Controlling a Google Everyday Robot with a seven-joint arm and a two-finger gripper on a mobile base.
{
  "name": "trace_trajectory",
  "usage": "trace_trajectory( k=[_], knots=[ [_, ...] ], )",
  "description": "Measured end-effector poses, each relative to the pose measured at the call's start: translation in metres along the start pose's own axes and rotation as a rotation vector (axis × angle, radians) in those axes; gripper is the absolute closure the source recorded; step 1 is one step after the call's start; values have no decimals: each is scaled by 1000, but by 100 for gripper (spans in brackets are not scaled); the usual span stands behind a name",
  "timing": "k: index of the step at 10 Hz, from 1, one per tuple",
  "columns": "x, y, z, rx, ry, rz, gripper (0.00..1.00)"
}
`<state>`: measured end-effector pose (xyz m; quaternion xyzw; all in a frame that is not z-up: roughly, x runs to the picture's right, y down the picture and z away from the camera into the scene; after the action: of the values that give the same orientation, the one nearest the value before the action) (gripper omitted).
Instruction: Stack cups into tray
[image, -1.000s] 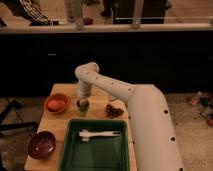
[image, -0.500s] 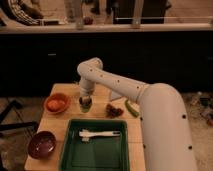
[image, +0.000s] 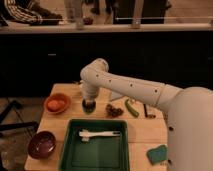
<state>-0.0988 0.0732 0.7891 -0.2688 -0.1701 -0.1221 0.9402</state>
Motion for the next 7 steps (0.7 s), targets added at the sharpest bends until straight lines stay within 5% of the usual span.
trace_trajectory(
  k=[7],
  knots=[
    [-13, 60, -9, -3, 35, 104, 100]
  ],
)
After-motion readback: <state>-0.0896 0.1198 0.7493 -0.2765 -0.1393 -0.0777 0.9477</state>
